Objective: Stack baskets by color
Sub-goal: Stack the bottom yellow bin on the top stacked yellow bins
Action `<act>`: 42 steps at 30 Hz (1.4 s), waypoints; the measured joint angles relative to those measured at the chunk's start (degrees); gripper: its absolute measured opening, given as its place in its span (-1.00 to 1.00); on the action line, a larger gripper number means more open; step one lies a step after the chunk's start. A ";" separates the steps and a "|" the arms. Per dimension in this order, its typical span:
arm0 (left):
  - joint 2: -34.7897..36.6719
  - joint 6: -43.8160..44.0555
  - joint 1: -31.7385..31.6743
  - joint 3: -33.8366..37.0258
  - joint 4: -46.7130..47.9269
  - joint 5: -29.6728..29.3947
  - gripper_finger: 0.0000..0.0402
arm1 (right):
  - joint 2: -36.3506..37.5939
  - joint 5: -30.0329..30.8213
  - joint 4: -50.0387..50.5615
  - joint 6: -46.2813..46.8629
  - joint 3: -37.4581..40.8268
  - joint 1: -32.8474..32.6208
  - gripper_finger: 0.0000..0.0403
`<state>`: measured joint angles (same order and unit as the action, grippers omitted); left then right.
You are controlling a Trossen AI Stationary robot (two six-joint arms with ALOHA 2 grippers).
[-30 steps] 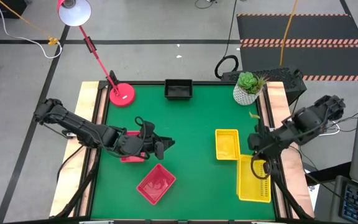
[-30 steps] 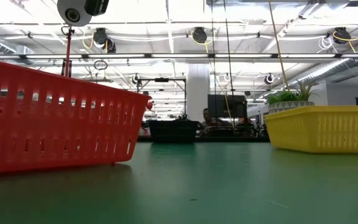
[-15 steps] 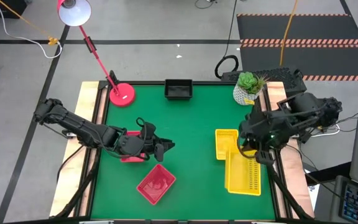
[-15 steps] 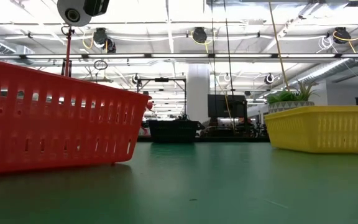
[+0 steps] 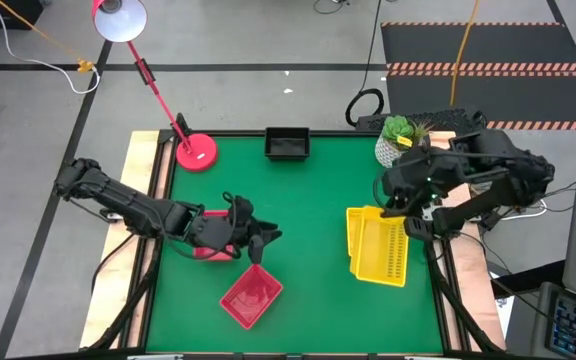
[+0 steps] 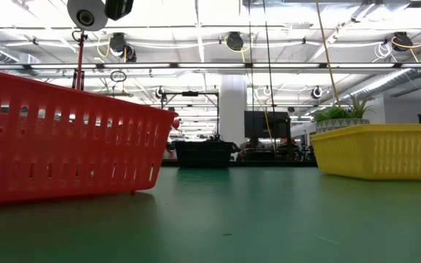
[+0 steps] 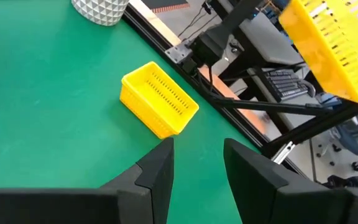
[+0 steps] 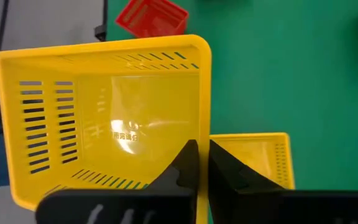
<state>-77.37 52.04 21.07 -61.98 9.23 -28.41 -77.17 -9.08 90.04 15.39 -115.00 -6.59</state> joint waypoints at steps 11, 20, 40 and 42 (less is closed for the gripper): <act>0.14 -2.42 -0.34 0.00 0.29 0.49 -0.30 | 0.04 -0.01 -0.01 -16.27 5.84 10.49 -0.97; 0.14 -2.03 -1.78 0.00 0.50 0.49 -0.30 | 0.05 -1.43 0.00 -26.55 15.70 17.78 -0.97; 0.14 -3.13 -5.07 0.00 1.66 3.04 -0.30 | 0.02 -1.64 -9.17 -35.82 37.16 23.56 -0.97; 0.14 -3.09 -5.06 0.00 1.66 3.04 -0.30 | 0.02 -1.64 -10.65 -35.88 38.33 23.56 -0.97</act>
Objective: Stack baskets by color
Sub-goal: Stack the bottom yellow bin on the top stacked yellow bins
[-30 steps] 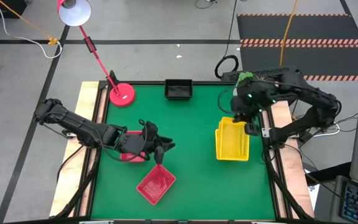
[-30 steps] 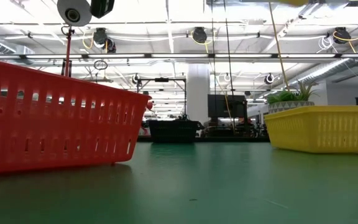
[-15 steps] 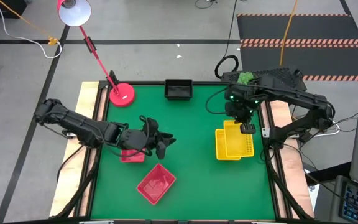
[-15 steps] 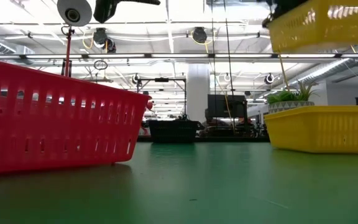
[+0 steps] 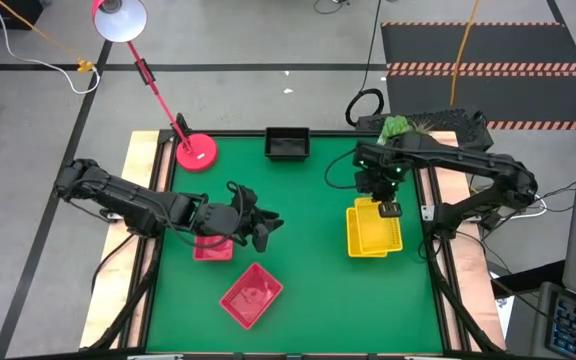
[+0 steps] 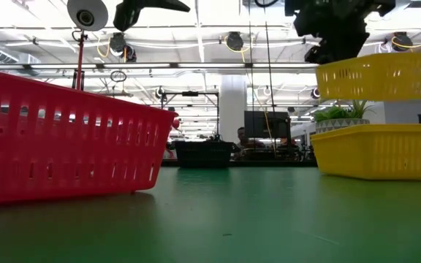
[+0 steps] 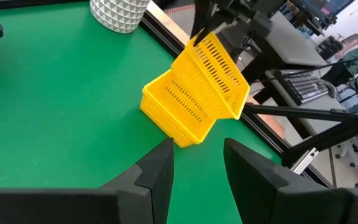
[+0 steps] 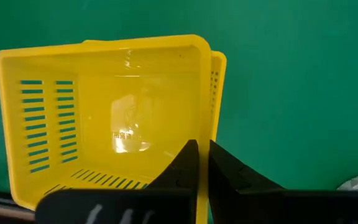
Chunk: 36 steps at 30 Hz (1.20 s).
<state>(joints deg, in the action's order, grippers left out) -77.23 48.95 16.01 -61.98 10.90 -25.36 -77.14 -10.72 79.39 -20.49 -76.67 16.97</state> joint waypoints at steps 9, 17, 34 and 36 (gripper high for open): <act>0.00 0.48 0.02 0.00 0.00 0.00 -0.30 | 0.02 -0.09 -7.93 -0.18 5.13 0.00 -0.97; 0.00 0.71 0.02 0.00 -0.01 0.38 -0.30 | 0.00 -0.17 -12.09 0.11 9.67 -0.02 -0.97; 0.00 1.25 0.02 0.00 -0.07 0.42 -0.30 | 0.00 -1.77 -16.87 2.86 13.96 0.07 -0.97; 0.00 1.25 0.02 0.00 -0.07 0.43 -0.30 | 0.00 -1.74 -17.08 2.86 13.96 0.07 -0.97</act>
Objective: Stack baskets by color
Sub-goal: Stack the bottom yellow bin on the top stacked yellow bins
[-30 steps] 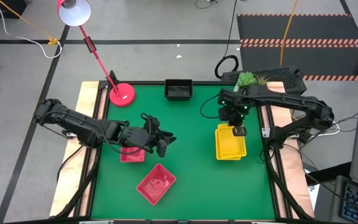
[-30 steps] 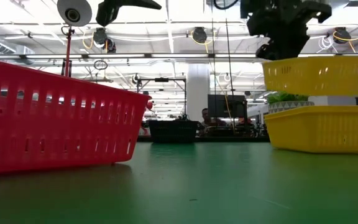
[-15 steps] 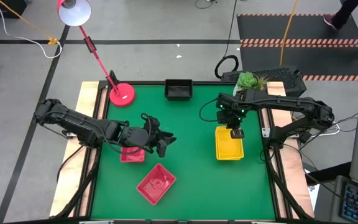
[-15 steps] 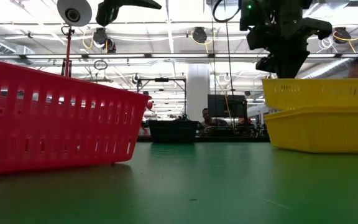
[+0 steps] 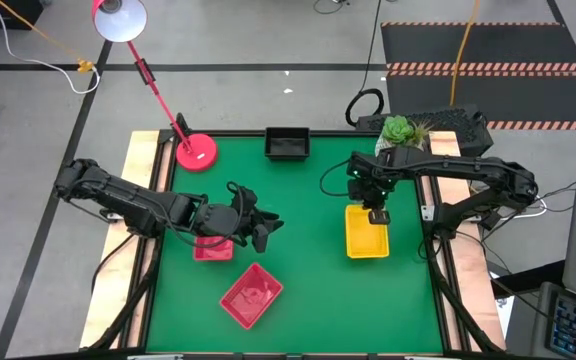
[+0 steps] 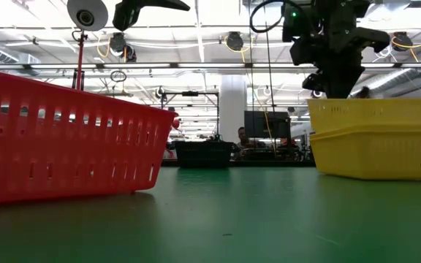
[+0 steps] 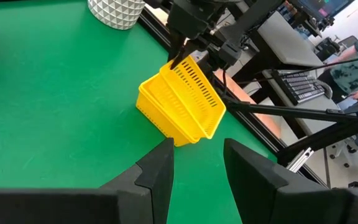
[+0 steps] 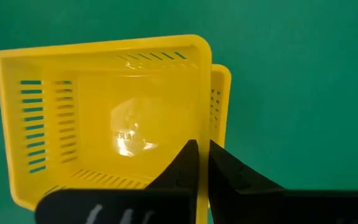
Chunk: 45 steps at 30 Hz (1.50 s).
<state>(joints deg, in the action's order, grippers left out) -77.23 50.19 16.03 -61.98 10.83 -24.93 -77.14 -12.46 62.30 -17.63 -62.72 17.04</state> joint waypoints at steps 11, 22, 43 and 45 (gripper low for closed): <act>0.00 0.07 0.00 0.00 0.02 0.00 -0.30 | 0.00 0.27 -1.29 0.00 0.00 0.00 -0.97; 0.00 0.25 0.00 0.01 0.03 -0.02 -0.30 | 0.00 0.38 -1.29 0.48 0.00 0.02 -0.86; 0.00 -0.20 0.00 0.01 0.09 0.00 -0.30 | 0.00 0.47 -1.32 3.43 0.00 0.02 -0.42; 0.00 -0.22 0.00 0.02 0.09 -0.02 -0.30 | 0.00 0.49 -1.55 3.45 0.00 0.02 -0.41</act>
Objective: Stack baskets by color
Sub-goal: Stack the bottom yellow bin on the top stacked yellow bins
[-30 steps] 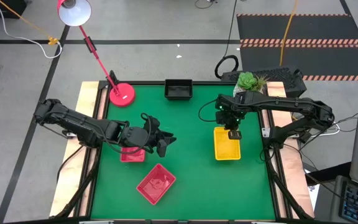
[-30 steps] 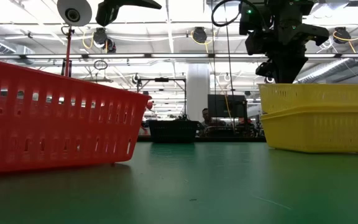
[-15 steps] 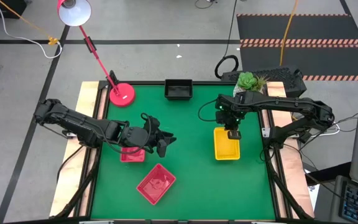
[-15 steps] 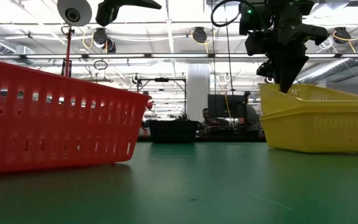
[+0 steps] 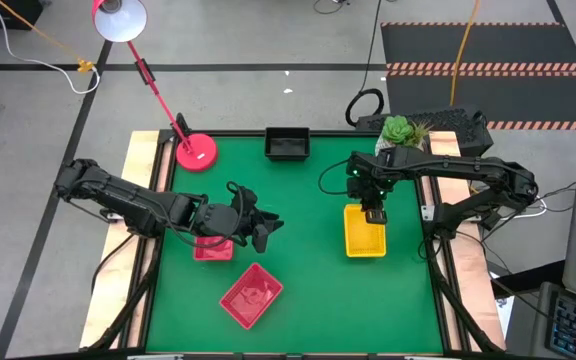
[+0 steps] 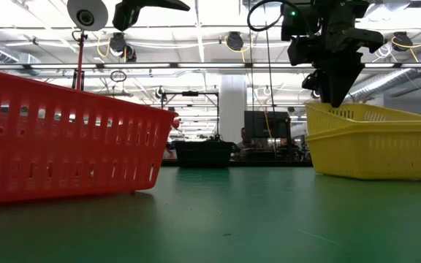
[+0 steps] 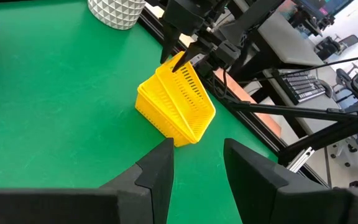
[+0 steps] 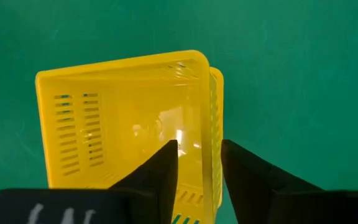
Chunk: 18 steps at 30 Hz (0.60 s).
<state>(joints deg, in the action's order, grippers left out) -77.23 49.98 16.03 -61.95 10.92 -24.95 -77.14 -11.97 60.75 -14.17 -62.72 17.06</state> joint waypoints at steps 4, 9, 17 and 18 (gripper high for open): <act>0.00 -0.01 0.00 0.00 0.00 0.00 -0.30 | 0.00 0.04 -0.06 -0.17 0.00 0.00 -0.54; 0.00 -0.02 0.00 0.00 0.00 0.02 -0.30 | 0.00 0.04 -0.08 -1.16 0.00 0.00 -0.87; 0.00 -0.04 0.00 0.00 0.00 0.01 -0.30 | 0.00 -0.18 -0.06 -1.65 0.00 0.20 -0.94; 0.01 -0.04 0.00 0.00 0.00 0.01 -0.30 | 0.00 -0.24 -0.01 -1.66 0.00 0.22 -0.96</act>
<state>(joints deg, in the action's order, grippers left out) -77.22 49.93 16.03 -61.95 10.92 -24.94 -77.14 -12.21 60.74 -15.84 -62.72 17.28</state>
